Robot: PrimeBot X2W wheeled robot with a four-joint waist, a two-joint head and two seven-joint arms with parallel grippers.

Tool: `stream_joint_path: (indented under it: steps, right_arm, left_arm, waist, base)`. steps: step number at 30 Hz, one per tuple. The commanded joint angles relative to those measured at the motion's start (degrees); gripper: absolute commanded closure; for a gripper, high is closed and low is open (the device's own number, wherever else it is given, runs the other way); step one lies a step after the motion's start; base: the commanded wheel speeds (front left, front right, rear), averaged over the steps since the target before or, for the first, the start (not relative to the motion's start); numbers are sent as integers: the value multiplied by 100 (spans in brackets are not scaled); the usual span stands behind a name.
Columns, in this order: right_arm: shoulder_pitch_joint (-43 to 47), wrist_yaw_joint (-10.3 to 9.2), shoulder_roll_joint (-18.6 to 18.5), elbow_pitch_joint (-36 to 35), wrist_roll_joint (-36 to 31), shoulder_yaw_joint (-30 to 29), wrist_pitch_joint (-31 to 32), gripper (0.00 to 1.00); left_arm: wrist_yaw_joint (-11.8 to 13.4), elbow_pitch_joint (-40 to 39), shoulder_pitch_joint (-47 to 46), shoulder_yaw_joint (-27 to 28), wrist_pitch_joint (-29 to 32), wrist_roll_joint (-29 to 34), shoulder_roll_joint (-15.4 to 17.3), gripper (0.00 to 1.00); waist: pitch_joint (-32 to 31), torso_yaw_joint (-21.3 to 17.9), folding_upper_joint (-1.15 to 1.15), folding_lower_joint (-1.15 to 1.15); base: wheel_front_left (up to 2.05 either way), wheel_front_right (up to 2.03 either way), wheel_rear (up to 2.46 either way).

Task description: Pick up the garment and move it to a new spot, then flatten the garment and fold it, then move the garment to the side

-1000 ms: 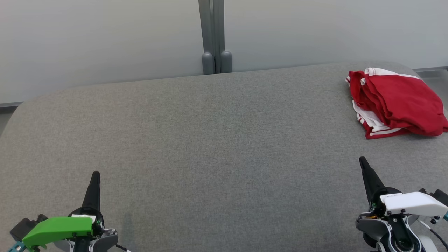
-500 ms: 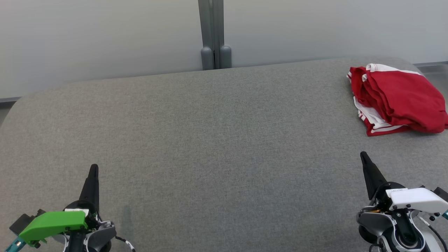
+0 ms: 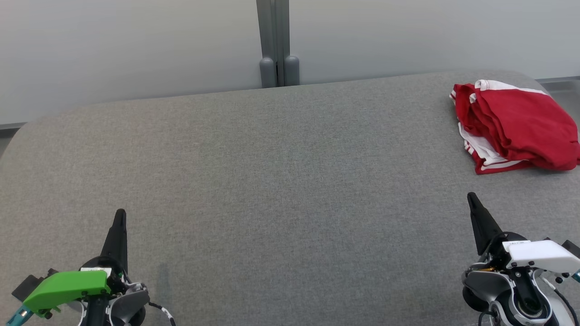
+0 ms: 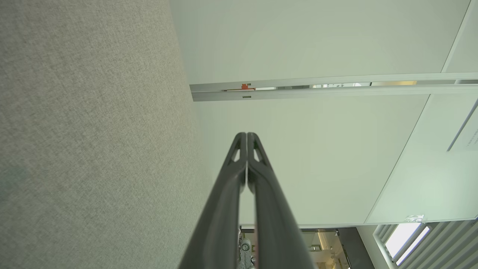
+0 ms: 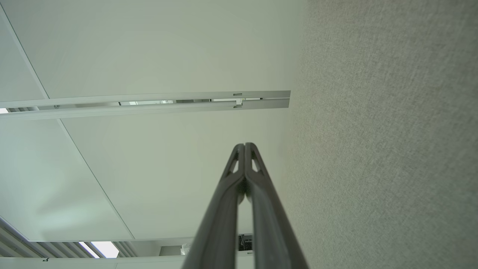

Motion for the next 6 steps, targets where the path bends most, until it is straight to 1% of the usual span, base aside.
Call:
stream_joint_path:
  steps: [1, 6]
  right_arm:
    - [-34, 2, 13, 11, 2, -17, 41, 100]
    - [-35, 2, 15, 12, -7, -24, 36, 100]
  left_arm:
    - [-26, 2, -79, 20, 19, -10, 32, 100]
    - [-26, 1, -79, 21, 20, -7, 31, 100]
  waist:
    - [-1, 0, 0, 0]
    - [-1, 0, 0, 0]
  base:
    - [0, 0, 0]
    - [0, 0, 0]
